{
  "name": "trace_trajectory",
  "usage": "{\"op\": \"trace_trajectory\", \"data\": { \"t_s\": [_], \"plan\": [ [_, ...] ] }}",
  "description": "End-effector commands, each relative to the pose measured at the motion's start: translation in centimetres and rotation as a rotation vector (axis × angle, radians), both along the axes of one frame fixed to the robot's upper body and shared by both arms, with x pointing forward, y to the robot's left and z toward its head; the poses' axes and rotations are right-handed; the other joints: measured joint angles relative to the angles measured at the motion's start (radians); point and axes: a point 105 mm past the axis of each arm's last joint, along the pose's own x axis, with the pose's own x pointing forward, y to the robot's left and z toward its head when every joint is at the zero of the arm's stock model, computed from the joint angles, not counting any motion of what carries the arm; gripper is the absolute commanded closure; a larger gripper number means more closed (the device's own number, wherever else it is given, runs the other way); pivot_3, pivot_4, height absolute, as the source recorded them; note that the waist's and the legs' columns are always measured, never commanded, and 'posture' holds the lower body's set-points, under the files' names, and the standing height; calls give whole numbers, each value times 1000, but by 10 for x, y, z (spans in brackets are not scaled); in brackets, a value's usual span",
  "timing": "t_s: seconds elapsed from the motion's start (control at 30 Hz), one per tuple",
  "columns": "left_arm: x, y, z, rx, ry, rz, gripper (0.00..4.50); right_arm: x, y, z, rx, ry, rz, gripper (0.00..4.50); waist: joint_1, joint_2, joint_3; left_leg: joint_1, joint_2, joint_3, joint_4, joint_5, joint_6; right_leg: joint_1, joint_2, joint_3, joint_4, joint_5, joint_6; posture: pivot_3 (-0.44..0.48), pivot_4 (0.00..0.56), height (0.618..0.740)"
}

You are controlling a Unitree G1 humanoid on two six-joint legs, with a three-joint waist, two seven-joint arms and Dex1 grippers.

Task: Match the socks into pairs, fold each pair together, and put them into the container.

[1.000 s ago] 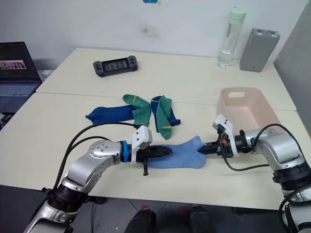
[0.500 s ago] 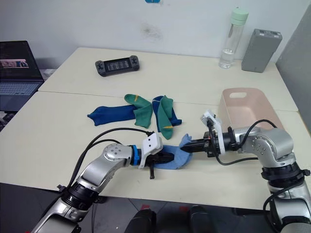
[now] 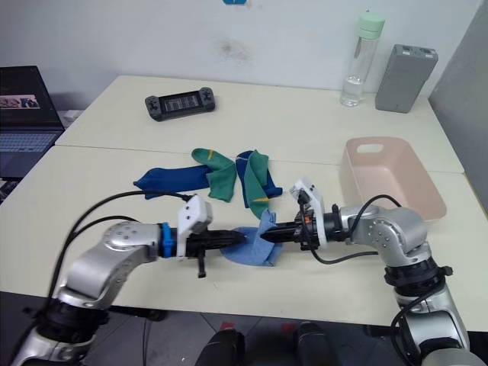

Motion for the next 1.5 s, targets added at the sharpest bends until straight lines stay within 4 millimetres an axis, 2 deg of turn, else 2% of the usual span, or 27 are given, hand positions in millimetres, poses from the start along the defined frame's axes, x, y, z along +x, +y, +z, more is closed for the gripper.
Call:
{"op": "trace_trajectory", "data": {
  "t_s": [0.03,0.17,0.27,0.43,0.6,0.7,0.8,1.0,1.1,1.37,1.5],
  "plan": [
    [-2,14,19,-1,-53,38,4500,-1,5,-3,-13,-41,20,4484,0,0,0,0,0,0,0,0,0,0,0,0,0,0,0,0,150,740],
    [-3,27,25,7,-61,83,4500,0,8,-14,-47,-62,18,4484,0,0,0,0,0,0,0,0,0,0,0,0,0,0,0,0,150,740],
    [-6,31,27,7,-61,87,4500,4,10,-10,-25,-74,-2,3700,-1,0,0,0,0,0,0,0,0,0,0,0,0,0,0,0,150,740],
    [-6,29,32,-1,-68,87,4500,3,11,6,51,-23,-7,1970,-1,0,0,0,1,0,0,0,0,0,0,0,0,0,0,0,150,740],
    [-7,16,40,-32,-76,23,4500,8,-4,22,91,15,-57,170,0,0,0,0,0,0,0,0,0,0,0,0,0,0,0,0,150,740],
    [-10,3,34,-31,-60,-28,4500,12,-18,21,57,16,-103,77,2,0,0,0,0,0,0,0,0,0,0,0,-1,0,0,0,150,740],
    [-9,0,13,45,-63,-44,4500,14,-26,14,-1,29,-150,77,1,0,0,0,0,1,-1,0,0,0,0,0,-1,0,0,0,150,740],
    [5,15,-38,226,-107,-18,4500,10,-34,-4,-81,81,-195,77,-7,0,0,0,0,1,-1,0,0,-1,0,1,-1,0,0,0,150,740],
    [7,18,-54,255,-99,-18,4500,8,-33,-13,-110,105,-205,77,-8,0,0,-1,0,1,-1,0,0,-1,0,1,-1,0,0,0,150,740],
    [9,20,-53,229,-87,1,4500,8,-19,-32,-151,148,-193,77,-8,1,0,0,0,2,-1,0,0,-1,0,2,0,0,0,0,150,740],
    [9,21,-51,227,-87,7,4500,7,-5,-36,-124,187,-175,77,-12,1,0,1,0,2,-1,0,0,0,0,2,0,0,0,0,150,740]
  ]
}}
